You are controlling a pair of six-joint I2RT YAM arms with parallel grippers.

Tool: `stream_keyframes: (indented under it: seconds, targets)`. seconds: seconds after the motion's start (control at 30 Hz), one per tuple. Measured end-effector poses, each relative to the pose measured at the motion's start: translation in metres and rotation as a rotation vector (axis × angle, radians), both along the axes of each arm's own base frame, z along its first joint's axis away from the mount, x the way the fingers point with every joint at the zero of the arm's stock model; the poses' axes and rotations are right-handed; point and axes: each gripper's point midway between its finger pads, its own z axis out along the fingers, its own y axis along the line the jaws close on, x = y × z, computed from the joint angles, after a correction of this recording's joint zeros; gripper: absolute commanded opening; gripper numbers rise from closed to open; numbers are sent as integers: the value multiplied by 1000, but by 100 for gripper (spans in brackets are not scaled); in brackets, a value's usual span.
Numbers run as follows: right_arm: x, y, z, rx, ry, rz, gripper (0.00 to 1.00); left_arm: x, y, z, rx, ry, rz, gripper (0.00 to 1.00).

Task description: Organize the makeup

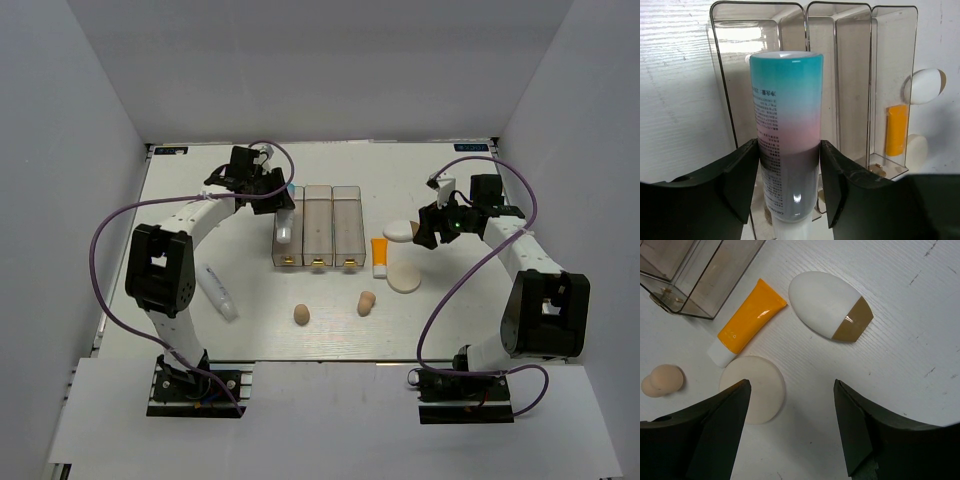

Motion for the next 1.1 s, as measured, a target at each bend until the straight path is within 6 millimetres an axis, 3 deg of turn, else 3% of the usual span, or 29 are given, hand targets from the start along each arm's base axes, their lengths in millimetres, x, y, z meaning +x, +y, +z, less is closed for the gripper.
stream_keyframes:
  seconds: [0.2, 0.4, 0.5, 0.53, 0.57, 0.63, 0.7, 0.73, 0.77, 0.83, 0.87, 0.93, 0.97, 1.03, 1.1]
  targets:
    - [0, 0, 0, 2, 1, -1, 74, 6, -1, 10, -4, -19, 6, 67]
    - [0, 0, 0, 2, 1, -1, 74, 9, -2, 15, -11, -28, 13, 62]
    - [0, 0, 0, 2, 1, -1, 74, 9, 2, 15, -1, -22, 46, 34]
    - [0, 0, 0, 1, 1, -1, 73, 8, 5, 17, 5, -25, 65, 16]
    - [0, 0, 0, 1, 0, 0, 70, 5, 10, 18, 14, -28, 89, 9]
    - [0, 0, 0, -1, -2, 2, 65, -12, 22, 22, 29, -19, 139, 3]
    - [0, 0, -1, -1, -5, 8, 46, -36, 42, 30, 57, -22, 216, 2]
    - [-1, 1, -1, 1, -7, 13, 35, -48, 52, 36, 67, -24, 249, 6]
    - [-2, 2, -2, 4, -4, 17, 17, -61, 62, 43, 77, -30, 291, 25]
    - [-4, 3, -4, 9, 0, 27, 6, -88, 82, 51, 101, -33, 367, 45]
    - [-5, 4, -5, 14, 6, 29, 6, -98, 91, 54, 104, -31, 408, 61]
    - [-5, 5, -6, 23, 12, 35, 13, -121, 110, 48, 130, -6, 490, 73]
    - [-6, 6, -7, 29, 16, 38, 23, -132, 118, 40, 150, 24, 525, 80]
    - [-6, 8, -10, 36, 28, 43, 38, -151, 132, 17, 199, 100, 583, 85]
    - [-7, 8, -14, 40, 41, 44, 44, -170, 145, -8, 261, 188, 628, 90]
